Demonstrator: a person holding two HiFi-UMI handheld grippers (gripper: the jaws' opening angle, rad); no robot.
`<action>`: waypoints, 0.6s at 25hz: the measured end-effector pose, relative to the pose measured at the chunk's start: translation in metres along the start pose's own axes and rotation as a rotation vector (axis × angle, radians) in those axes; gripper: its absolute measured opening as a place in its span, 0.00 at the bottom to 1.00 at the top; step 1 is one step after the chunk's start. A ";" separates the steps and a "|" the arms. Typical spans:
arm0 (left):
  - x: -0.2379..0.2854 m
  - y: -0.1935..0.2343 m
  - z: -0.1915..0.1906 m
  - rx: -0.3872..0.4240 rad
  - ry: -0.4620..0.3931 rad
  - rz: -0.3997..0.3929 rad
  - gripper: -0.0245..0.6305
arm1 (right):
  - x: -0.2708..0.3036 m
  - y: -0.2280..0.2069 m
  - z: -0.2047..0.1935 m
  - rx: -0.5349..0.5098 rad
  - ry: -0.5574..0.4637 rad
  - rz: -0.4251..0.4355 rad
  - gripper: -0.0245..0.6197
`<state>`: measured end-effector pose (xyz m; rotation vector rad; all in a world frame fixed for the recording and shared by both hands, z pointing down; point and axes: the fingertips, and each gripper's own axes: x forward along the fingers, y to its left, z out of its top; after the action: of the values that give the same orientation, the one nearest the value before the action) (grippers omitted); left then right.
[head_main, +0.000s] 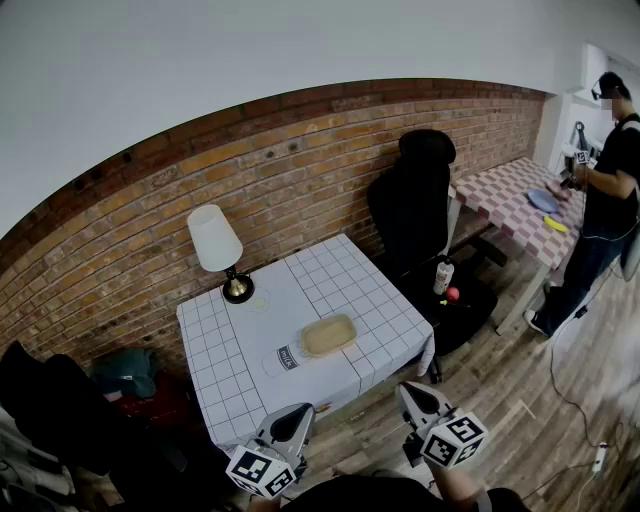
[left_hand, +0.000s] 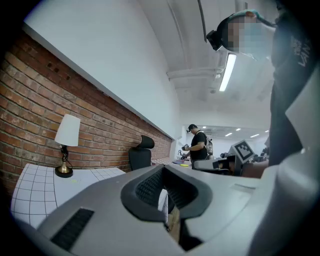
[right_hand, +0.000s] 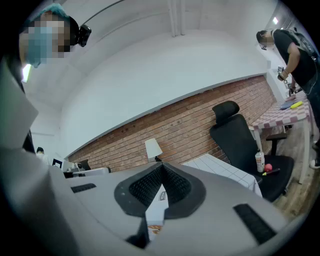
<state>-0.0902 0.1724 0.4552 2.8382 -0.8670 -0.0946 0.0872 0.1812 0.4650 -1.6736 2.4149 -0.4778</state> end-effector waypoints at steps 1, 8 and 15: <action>-0.001 0.000 -0.001 -0.003 0.003 -0.001 0.05 | 0.000 0.002 0.000 0.001 0.002 -0.007 0.04; -0.008 0.004 -0.007 -0.013 0.009 -0.038 0.05 | 0.001 0.010 -0.004 0.045 -0.026 -0.038 0.04; 0.000 0.011 -0.015 -0.028 0.033 -0.061 0.05 | 0.004 0.006 -0.013 0.081 -0.016 -0.047 0.04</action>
<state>-0.0945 0.1659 0.4720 2.8320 -0.7661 -0.0667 0.0768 0.1813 0.4753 -1.6968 2.3170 -0.5599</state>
